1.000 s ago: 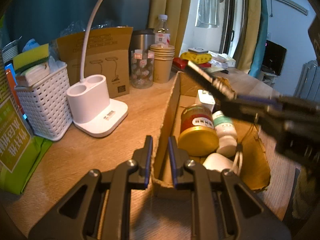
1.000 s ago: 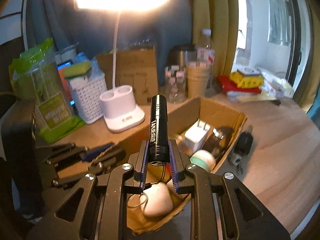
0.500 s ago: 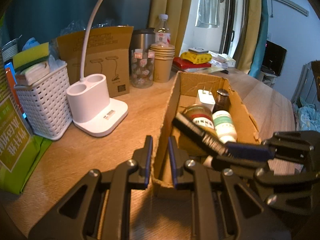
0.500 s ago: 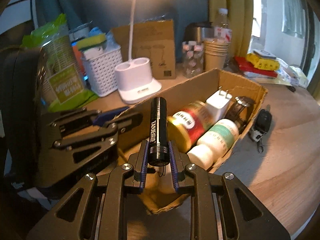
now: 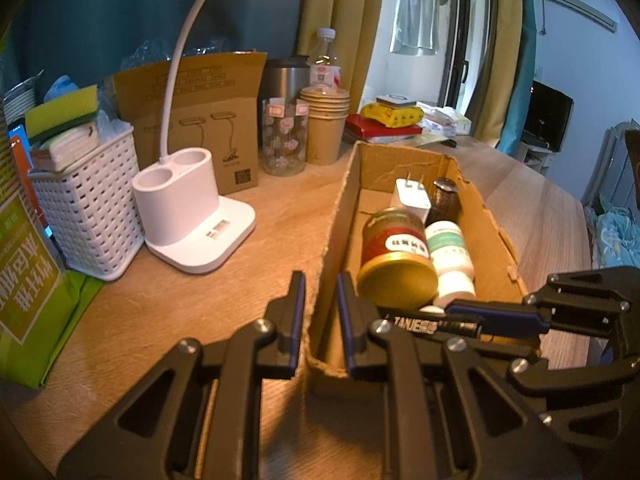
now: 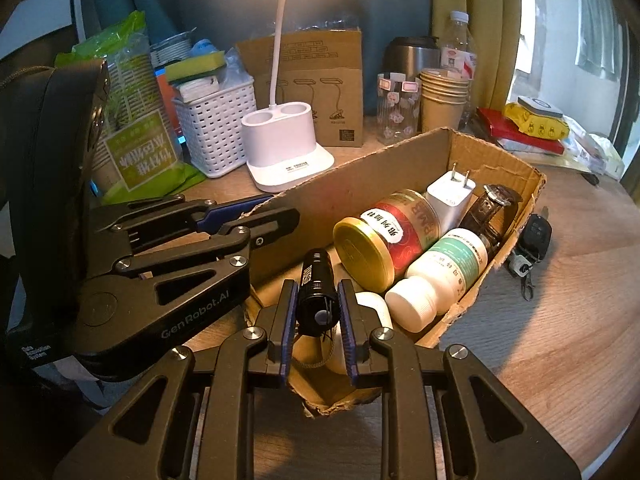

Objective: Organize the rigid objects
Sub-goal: 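Lower the flashlight into the box and open the right gripper, then move the right gripper to the black car key fob on the table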

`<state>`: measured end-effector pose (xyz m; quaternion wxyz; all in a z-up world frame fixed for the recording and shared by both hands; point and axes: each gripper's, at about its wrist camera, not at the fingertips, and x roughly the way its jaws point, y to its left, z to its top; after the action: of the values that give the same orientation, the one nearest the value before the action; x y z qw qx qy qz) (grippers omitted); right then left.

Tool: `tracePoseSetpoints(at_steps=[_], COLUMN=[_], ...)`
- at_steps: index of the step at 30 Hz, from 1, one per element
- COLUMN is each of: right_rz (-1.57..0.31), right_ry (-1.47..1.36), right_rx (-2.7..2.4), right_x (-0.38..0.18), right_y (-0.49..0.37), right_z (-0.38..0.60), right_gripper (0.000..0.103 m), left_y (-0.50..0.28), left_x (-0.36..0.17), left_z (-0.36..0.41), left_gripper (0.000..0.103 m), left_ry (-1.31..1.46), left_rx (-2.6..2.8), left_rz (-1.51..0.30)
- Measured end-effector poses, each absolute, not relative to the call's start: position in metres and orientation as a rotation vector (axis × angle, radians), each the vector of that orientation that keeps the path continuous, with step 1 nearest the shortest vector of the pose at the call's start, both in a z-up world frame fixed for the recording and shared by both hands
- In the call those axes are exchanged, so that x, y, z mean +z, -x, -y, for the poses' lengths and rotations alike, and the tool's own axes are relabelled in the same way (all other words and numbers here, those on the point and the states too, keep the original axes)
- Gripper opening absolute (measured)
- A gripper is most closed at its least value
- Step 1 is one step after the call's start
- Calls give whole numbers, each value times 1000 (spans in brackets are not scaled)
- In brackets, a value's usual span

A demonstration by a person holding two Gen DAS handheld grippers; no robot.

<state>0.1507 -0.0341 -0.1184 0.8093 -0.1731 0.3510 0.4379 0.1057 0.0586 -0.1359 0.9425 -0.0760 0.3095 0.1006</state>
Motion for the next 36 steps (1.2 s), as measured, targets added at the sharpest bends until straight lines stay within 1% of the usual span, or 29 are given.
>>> tracePoseSetpoints(at_steps=[4,6,7,8,15,23,36], right_rz=[-745,-744,-742,-740,-709,-676,-657], right_ry=[370,367,365,357,309,255,192], right_rx=[940,938,935,936,913,827,676], right_x=[-119,-118,-117,-116,-103,-89,-81], right_y=[-150,-151,-152,-152,-155,-170,-210], right_z=[34,35,36,38,50,74,110], right_gripper=[23,30,35,37,39,47,49], left_y=[-105,-106,-106,-106,-106,-106,-106], left_x=[-136,-136,-136,-136,-136,-136,-136], left_z=[-58,-59,-59,-59,-58,-58,-58], left_gripper=[17,17,17,17,17,17,17], left_ry=[154,155,156,156,156,156,156], left_rx=[205,206,206,207,207,207,207], left_rz=[-630,-632,-632,-632,-632,-632,-632])
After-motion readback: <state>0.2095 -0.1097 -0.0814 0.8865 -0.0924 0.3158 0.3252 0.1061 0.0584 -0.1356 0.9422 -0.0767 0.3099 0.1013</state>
